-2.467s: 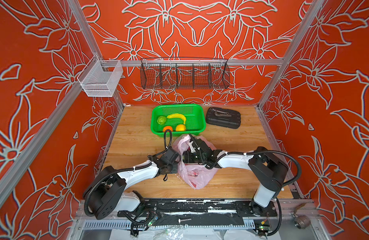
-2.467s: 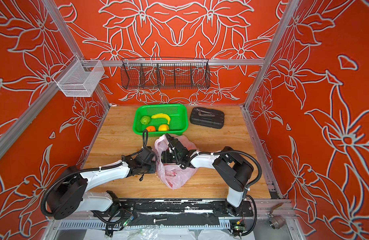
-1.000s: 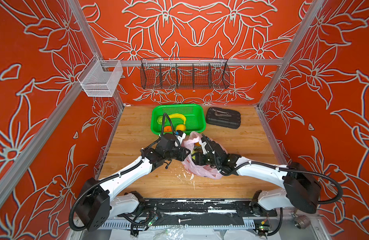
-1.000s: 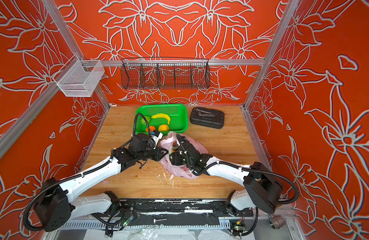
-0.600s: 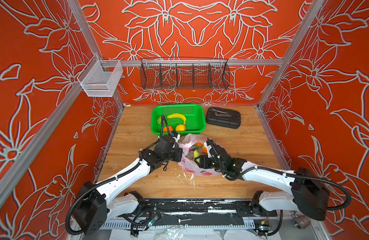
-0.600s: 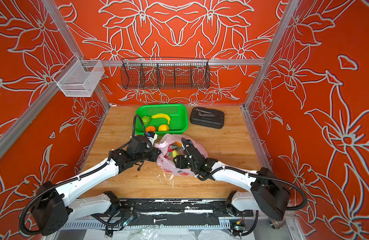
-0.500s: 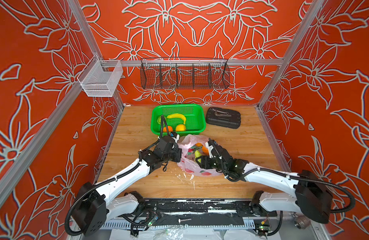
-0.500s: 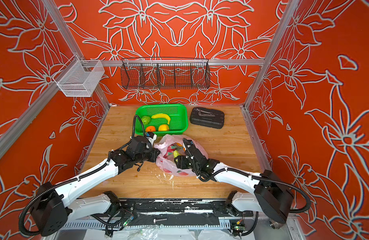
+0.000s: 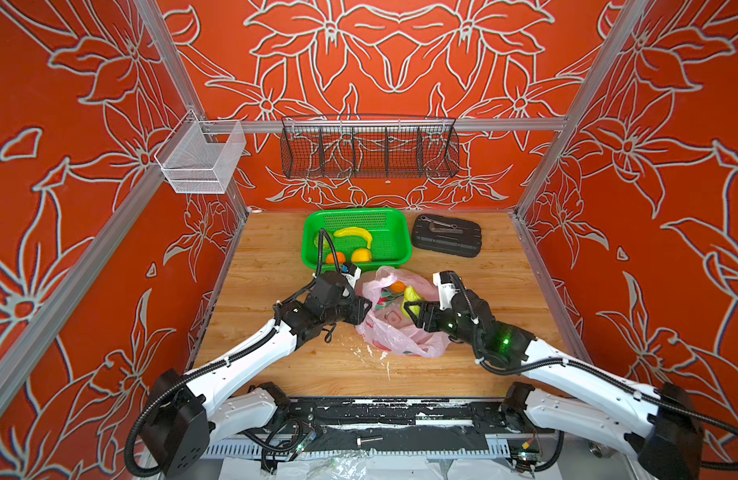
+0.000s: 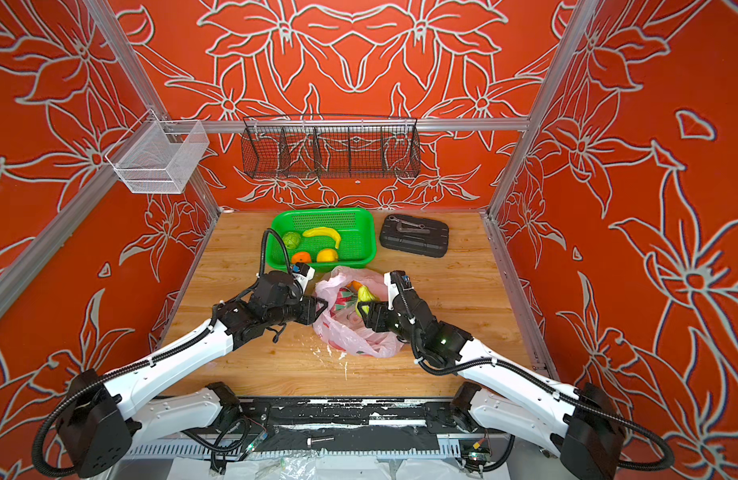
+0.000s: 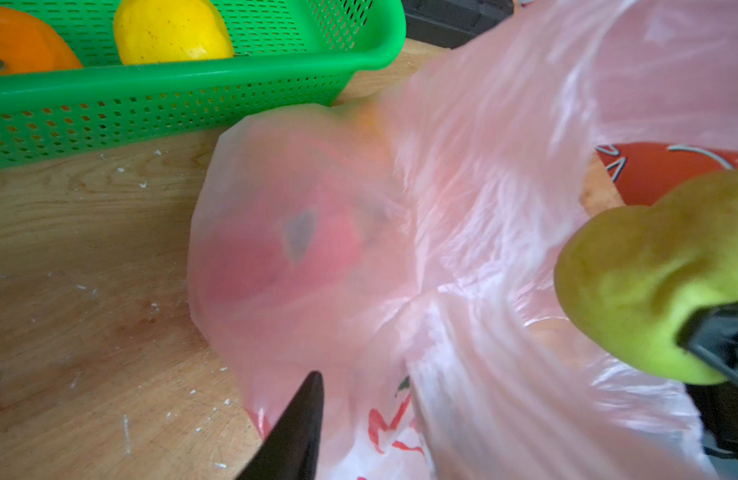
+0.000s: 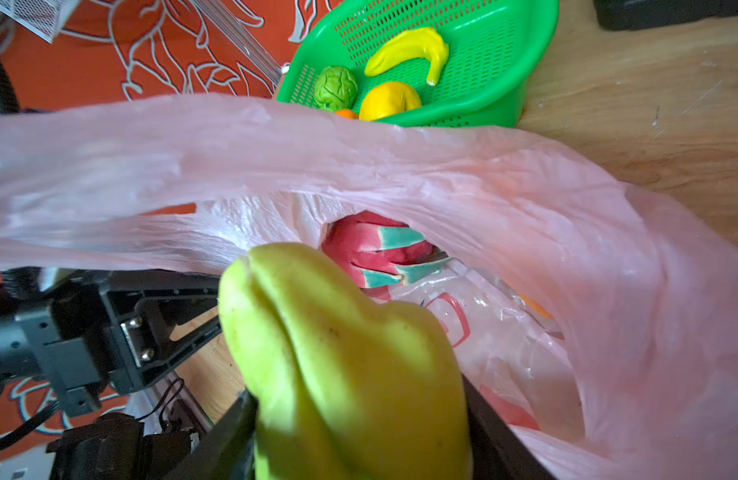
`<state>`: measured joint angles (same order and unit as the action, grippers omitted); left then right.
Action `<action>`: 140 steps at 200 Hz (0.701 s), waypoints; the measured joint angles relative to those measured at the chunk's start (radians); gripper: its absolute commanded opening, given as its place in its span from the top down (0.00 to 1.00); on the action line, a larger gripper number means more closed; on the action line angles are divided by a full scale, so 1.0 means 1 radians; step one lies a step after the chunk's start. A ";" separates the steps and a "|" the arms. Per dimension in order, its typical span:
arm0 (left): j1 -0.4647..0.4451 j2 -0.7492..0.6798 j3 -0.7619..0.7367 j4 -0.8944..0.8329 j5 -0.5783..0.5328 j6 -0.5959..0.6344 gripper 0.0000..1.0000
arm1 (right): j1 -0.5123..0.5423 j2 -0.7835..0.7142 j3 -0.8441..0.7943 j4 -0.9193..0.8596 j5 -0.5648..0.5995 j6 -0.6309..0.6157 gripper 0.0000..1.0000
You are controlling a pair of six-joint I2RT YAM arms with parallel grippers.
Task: Untie the knot of the plastic bag and take out the fruit
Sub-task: 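Grasp the pale green pear inside the bag with the right gripper, then lift the pale green pear out and pass it to the left gripper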
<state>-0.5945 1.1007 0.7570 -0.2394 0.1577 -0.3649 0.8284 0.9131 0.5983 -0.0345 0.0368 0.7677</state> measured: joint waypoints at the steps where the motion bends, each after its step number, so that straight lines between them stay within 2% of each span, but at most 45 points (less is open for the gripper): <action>1: 0.000 -0.001 0.000 0.000 0.000 -0.003 0.38 | 0.000 -0.002 0.000 -0.001 0.001 0.000 0.34; 33: 0.000 -0.084 0.000 0.001 -0.001 0.014 0.23 | -0.018 -0.088 0.005 -0.041 0.042 0.009 0.35; 75: 0.000 -0.212 0.039 -0.022 -0.008 0.034 0.12 | -0.101 -0.145 0.048 -0.067 0.060 0.029 0.35; 104: 0.000 -0.207 0.169 -0.032 0.030 0.079 0.10 | -0.185 -0.114 0.112 -0.068 -0.006 0.064 0.35; 140: 0.000 -0.134 0.353 -0.035 0.100 0.199 0.09 | -0.257 -0.035 0.222 -0.070 -0.141 0.116 0.37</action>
<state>-0.5949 0.9665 1.1103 -0.2749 0.2573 -0.1661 0.5709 0.8776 0.8207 -0.1047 -0.1040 0.8841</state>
